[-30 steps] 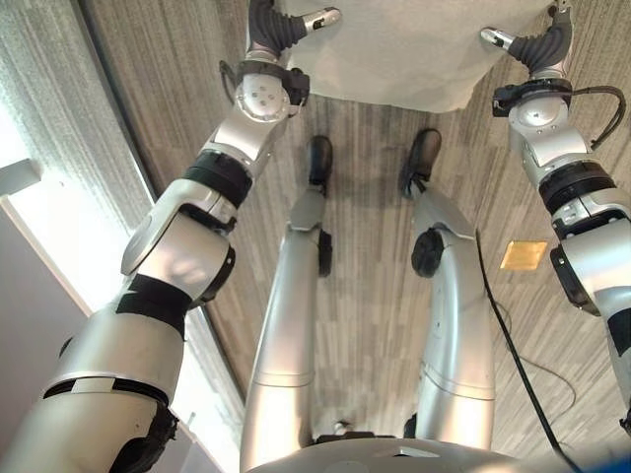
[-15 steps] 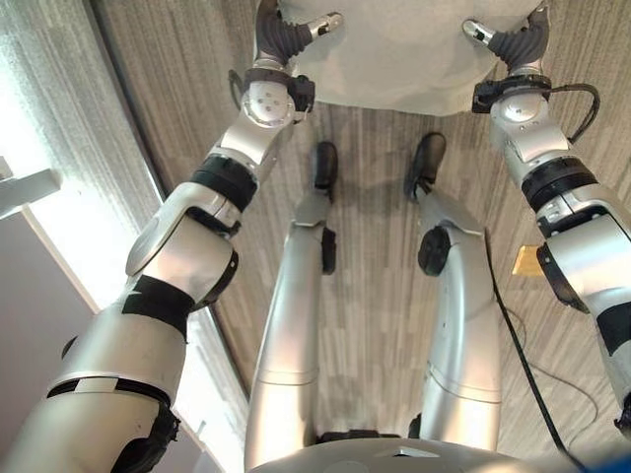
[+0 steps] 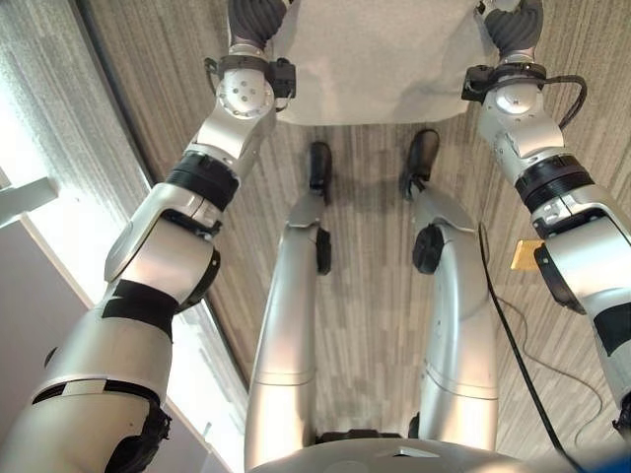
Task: Pick up all the scattered cushions and arrange them neatly on the sofa.
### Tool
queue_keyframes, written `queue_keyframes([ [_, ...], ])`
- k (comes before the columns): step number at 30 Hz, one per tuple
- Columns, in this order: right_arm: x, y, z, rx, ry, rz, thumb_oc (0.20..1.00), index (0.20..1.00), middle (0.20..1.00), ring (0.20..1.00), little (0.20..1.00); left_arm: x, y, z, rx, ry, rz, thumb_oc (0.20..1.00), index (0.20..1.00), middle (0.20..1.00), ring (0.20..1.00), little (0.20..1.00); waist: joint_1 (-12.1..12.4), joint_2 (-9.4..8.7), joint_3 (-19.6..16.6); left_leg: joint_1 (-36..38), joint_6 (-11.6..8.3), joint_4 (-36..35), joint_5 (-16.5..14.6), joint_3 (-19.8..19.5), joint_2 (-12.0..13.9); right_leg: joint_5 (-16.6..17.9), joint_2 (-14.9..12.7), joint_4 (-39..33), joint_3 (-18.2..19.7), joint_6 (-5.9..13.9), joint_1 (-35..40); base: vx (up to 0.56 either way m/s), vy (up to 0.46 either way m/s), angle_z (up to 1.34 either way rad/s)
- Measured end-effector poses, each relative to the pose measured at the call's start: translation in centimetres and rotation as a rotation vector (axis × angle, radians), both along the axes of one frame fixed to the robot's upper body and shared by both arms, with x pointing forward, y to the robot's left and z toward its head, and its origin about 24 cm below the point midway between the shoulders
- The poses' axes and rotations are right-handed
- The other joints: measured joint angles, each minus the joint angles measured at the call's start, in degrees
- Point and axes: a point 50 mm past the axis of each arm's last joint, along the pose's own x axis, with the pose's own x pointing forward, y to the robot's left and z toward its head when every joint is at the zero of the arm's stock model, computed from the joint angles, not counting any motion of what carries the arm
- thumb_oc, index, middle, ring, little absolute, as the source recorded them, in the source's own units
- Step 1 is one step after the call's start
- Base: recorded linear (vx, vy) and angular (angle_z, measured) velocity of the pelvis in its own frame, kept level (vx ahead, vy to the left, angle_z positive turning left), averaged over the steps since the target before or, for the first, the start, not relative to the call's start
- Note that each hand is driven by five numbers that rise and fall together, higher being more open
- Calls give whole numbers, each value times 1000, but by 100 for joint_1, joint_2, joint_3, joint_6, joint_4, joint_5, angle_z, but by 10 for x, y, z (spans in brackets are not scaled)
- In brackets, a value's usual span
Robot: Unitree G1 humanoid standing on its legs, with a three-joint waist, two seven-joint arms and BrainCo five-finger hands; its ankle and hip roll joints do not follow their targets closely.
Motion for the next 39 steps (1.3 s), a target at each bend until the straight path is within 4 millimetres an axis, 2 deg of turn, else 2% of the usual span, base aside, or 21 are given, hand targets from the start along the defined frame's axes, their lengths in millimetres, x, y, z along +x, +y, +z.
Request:
queue_keyframes([
  [3,-5,-4,12,40,-51,12,200,200,200,200,200,-6,-2,10,-47,-46,-35,200,200,200,200,200,-18,-2,3,190,-16,-604,303,7,2,251,26,-550,-13,11,162,-48,2,1],
  [4,-5,-5,10,41,-49,11,200,200,200,200,200,-7,-3,9,-54,-48,-42,200,200,200,200,200,-25,-4,31,345,-33,-825,404,-5,2,337,41,-731,-17,-11,311,0,0,0],
  [7,-5,-6,-14,34,-3,22,200,200,200,200,200,-6,0,-14,-77,-2,-48,200,200,200,200,200,-92,-9,72,1061,-50,-1270,503,-14,4,367,33,-1013,-62,-44,971,-51,0,6],
  [9,-10,-6,-40,21,28,43,200,200,200,200,200,-11,-2,-36,-108,27,-79,200,200,200,200,200,-188,-12,54,1697,-60,-1629,559,-68,23,387,38,-1332,-164,-40,1619,-18,6,2],
  [11,-20,-11,-62,42,22,53,200,200,200,200,200,-22,-3,-50,-132,12,-119,200,200,200,200,200,-241,-20,-242,1989,-58,-1857,561,-97,17,313,37,-1498,-181,59,1900,-7,3,2],
  [13,-28,-12,-68,110,-8,73,200,200,200,200,200,-33,-9,-51,-150,-32,-167,200,200,200,200,200,-312,-19,33,2828,-62,-2220,697,-138,9,418,31,-1784,-253,13,2721,-7,1,2],
  [16,-39,-13,-94,132,-3,82,200,200,200,200,200,-42,-17,-76,-154,-14,-193,200,200,200,200,200,-335,-31,-704,3010,-97,-2441,679,-190,10,366,47,-1979,-302,77,2904,-85,6,-1],
  [18,-44,-16,-100,131,-17,82,200,200,200,200,200,-48,-16,-82,-129,-28,-199,200,200,200,200,200,-371,-28,-745,3265,-73,-2462,682,-184,31,365,42,-1997,-357,76,3173,12,-22,4],
  [22,-47,-15,-111,119,5,86,200,200,200,200,200,-52,-11,-97,-138,0,-200,200,200,200,200,200,-344,-30,-785,4117,-75,-2989,786,-221,27,342,54,-2321,-371,121,3927,31,-17,0],
  [26,-67,-10,-160,154,120,117,200,200,200,200,200,-66,-4,-142,-169,118,-189,200,200,200,200,200,-317,-26,-804,5426,-107,-3721,864,-243,108,265,126,-2765,-461,146,5120,162,-41,-1],
  [28,-84,-12,-197,162,226,125,200,200,200,200,200,-79,0,-178,-186,223,-185,200,200,200,200,200,-316,-24,-816,6331,-90,-4180,929,-270,198,287,239,-3159,-496,139,6002,142,-41,-5],
  [29,-92,-13,-215,148,282,126,200,200,200,200,200,-86,0,-195,-191,276,-185,200,200,200,200,200,-317,-7,-966,6651,-91,-4346,921,-289,217,263,281,-3344,-526,165,6346,168,-53,1],
  [30,-96,-15,-222,140,304,127,200,200,200,200,200,-90,4,-203,-189,302,-177,200,200,200,200,200,-359,11,-1176,6684,-89,-4397,895,-301,261,243,294,-3430,-579,186,6411,240,-81,5],
  [31,-98,-17,-223,133,305,128,200,200,200,200,200,-93,5,-203,-194,296,-192,200,200,200,200,200,-391,4,-1185,6836,-85,-4429,884,-295,272,265,305,-3492,-617,160,6583,164,-54,1],
  [34,-115,-23,-243,116,380,131,200,200,200,200,200,-111,9,-234,-198,405,-186,200,200,200,200,200,-410,6,-1240,7686,-102,-4752,909,-260,340,325,414,-4074,-635,155,7556,88,-46,-2],
  [36,-118,-25,-246,111,389,125,200,200,200,200,200,-114,9,-240,-190,428,-193,200,200,200,200,200,-422,1,-1489,7684,-115,-4761,898,-242,352,324,427,-4169,-635,176,7598,154,-86,0],
  [37,-117,-29,-243,109,379,125,200,200,200,200,200,-115,12,-239,-191,426,-195,200,200,200,200,200,-425,26,-1486,7811,-178,-4797,844,-222,399,364,502,-4261,-628,158,7742,84,-30,-4],
  [39,-126,-33,-253,103,419,118,200,200,200,200,200,-122,15,-251,-186,480,-188,200,200,200,200,200,-433,-32,-1525,8177,-176,-4841,853,-187,412,426,513,-4527,-633,153,8213,89,-32,-4],
])
